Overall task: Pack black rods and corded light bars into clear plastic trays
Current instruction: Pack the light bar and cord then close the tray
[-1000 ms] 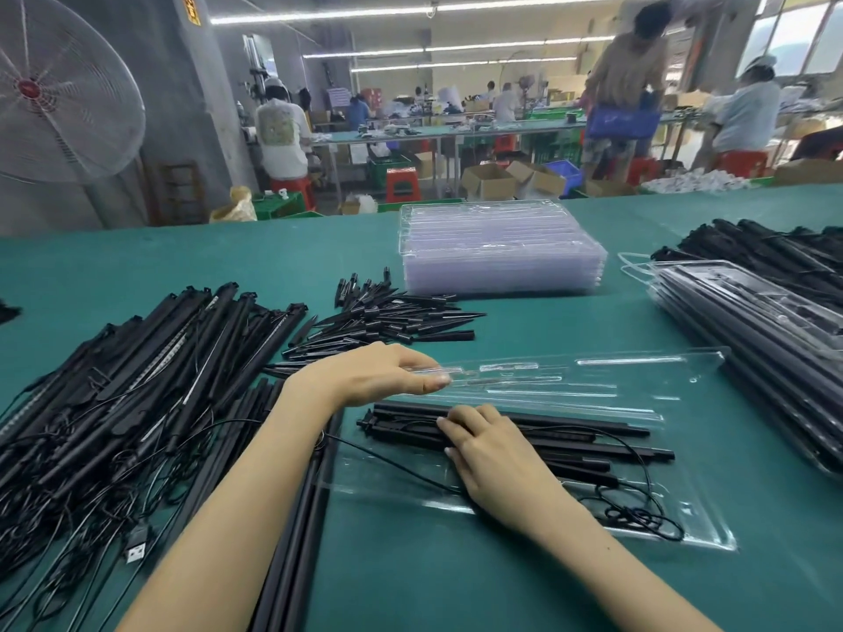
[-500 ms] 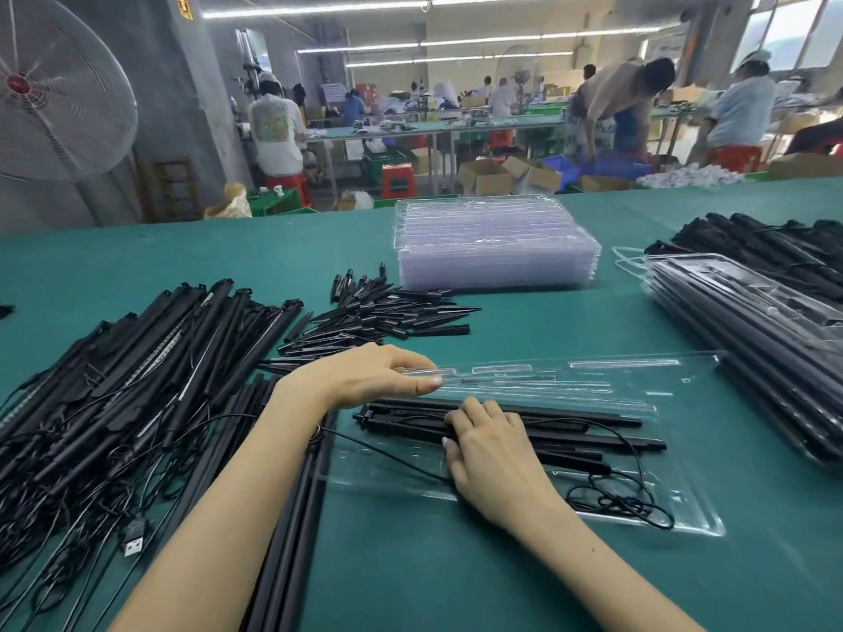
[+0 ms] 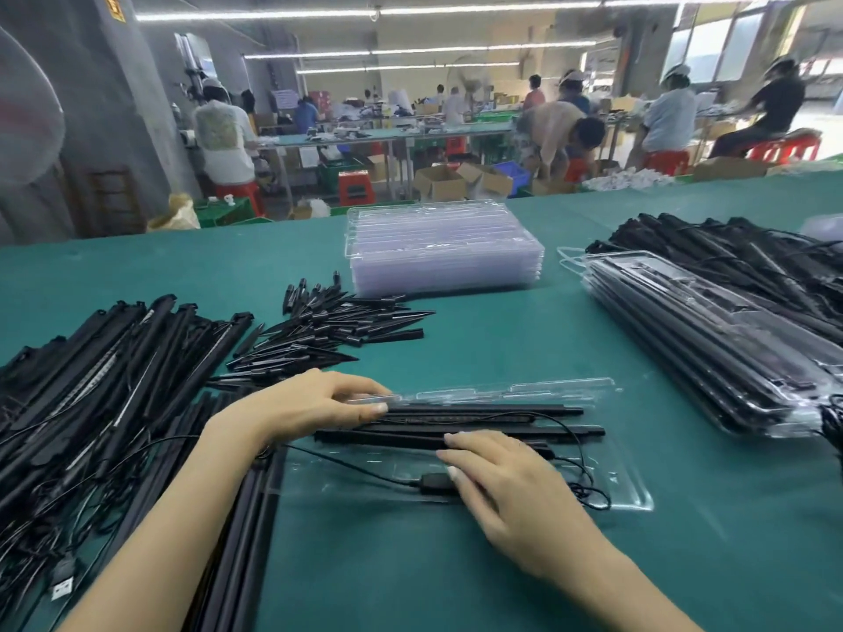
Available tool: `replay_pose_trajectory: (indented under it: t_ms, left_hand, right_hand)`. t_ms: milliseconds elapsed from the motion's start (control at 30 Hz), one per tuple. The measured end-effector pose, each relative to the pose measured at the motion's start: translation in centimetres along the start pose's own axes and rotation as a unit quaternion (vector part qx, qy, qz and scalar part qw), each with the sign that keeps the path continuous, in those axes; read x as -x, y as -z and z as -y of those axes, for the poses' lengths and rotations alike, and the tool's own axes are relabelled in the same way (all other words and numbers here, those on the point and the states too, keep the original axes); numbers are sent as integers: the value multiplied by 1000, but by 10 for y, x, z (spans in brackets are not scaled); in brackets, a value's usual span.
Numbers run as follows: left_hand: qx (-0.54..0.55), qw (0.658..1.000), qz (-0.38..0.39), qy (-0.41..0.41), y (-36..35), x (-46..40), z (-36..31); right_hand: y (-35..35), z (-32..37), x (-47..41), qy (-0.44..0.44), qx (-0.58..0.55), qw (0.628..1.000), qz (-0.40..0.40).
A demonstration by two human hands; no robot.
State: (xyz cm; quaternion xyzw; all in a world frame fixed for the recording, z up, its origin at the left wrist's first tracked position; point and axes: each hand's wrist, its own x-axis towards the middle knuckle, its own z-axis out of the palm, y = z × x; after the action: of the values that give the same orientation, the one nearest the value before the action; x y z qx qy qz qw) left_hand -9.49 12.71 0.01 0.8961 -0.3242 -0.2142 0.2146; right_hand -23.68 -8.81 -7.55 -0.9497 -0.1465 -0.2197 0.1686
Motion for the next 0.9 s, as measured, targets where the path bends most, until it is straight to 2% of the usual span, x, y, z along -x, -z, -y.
replay_pose_trajectory:
  t_ms: [67,100,167,233,267,333,467,500,633,800,900]
  left_hand:
    - [-11,1000,-5,-9,-4,1,1]
    - [-14,1000,-10,-13,-6,2,2]
    - [-20,999,-22,-18,-11,4,4]
    - [-34,999,-23,-26,-18,6,7]
    - [-52,998,-18,-29,-23,8,9]
    - [-90,995,-13,-27,-37,10,14]
    - [-83,995,-57,-24,-54,12,19]
    - [-82,995,-60,-23,-55,12,19]
    - [-54,997,-54,-21,-56,13,20]
    - [-31,998,-60,-15,-58,14,18]
    - [-27,997,-68,-11,-60,15,17]
  right_hand:
    - [17,-17,16,-23,18,998,-56]
    - [26,-27,21,-54,27,997,-44]
    - [40,-48,29,-99,98,989,43]
    - [45,-71,42,-70,137,981,117]
    - [47,-78,48,-64,122,983,123]
    - [52,-84,60,-82,74,990,88]
    - [55,-90,97,-153,-11,983,-98]
    - [57,-89,99,-163,-21,979,-120]
    - [57,-82,98,-128,12,987,-100]
    - [52,-79,90,-151,-5,981,-123]
    - [47,-74,87,-103,19,987,-118]
